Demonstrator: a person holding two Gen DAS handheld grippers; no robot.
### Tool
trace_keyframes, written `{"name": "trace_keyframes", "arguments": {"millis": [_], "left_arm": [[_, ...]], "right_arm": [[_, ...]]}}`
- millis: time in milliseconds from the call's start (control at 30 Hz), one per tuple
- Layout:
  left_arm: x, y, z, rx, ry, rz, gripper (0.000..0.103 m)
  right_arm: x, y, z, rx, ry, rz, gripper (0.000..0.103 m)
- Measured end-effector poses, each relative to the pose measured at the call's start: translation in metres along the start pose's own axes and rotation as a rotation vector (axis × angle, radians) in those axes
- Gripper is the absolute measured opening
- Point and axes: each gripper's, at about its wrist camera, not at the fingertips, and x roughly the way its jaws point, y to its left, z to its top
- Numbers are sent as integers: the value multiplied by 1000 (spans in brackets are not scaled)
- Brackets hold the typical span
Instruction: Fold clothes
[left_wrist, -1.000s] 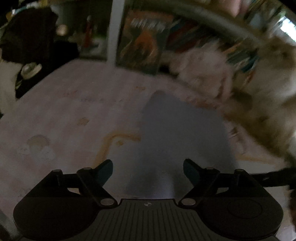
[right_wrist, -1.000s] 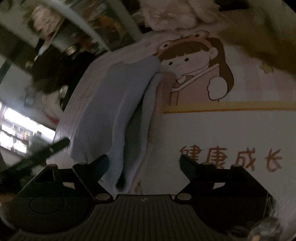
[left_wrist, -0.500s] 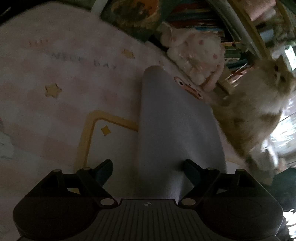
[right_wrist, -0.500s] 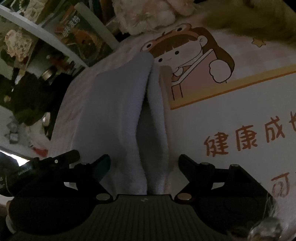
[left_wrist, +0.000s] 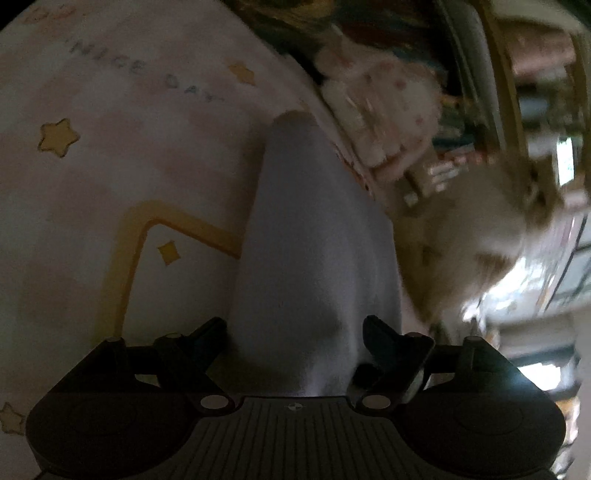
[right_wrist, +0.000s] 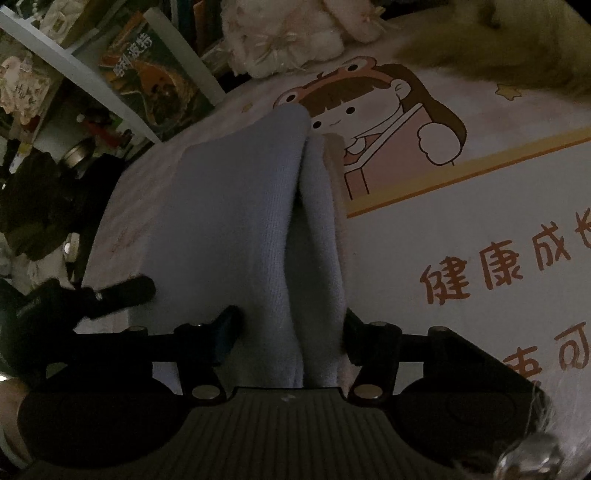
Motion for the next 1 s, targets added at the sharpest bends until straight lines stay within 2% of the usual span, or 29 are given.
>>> {"name": "trace_keyframes", "arguments": {"millis": [67, 167, 233, 333, 367, 400, 500, 567, 700, 767, 833, 900, 933, 967, 1000], "left_arm": [[0, -1, 1, -10, -15, 27, 64], [0, -13, -3, 70, -31, 91, 56], [-2, -29, -10, 177, -56, 153, 48], [-7, -62, -23, 395, -95, 247, 45], [-8, -70, -26, 447, -102, 267, 45], [-10, -72, -26, 451, -91, 269, 46], [-11, -59, -20, 370, -25, 259, 49], [-14, -46, -16, 304, -14, 229, 53], [-12, -25, -4, 195, 10, 156, 59], [-6, -15, 2, 115, 21, 110, 60], [1, -4, 6, 35, 26, 69, 62], [4, 0, 5, 18, 23, 49, 62], [5, -3, 3, 30, 18, 54, 59], [6, -6, 2, 52, 16, 65, 58], [7, -10, 0, 77, 11, 81, 54]], "right_arm": [[-1, 4, -1, -22, -9, -16, 44], [-5, 25, -6, -155, -43, -82, 34], [-7, 40, -10, -260, -67, -131, 30], [-10, 60, -22, -424, -93, -171, 24], [-11, 63, -24, -451, -95, -173, 24], [-12, 61, -24, -446, -91, -165, 24], [-13, 47, -20, -349, -59, -127, 26], [-15, 32, -14, -248, -40, -93, 41], [-12, 3, -6, -58, -2, -16, 52], [-6, -8, -3, 16, 20, 10, 61], [-3, -12, -1, 55, 22, 33, 63], [-1, -13, 2, 79, 15, 55, 63], [1, -13, 3, 86, 15, 65, 60], [3, -12, 3, 85, 19, 71, 50], [5, -10, 4, 84, 22, 75, 50]]}}
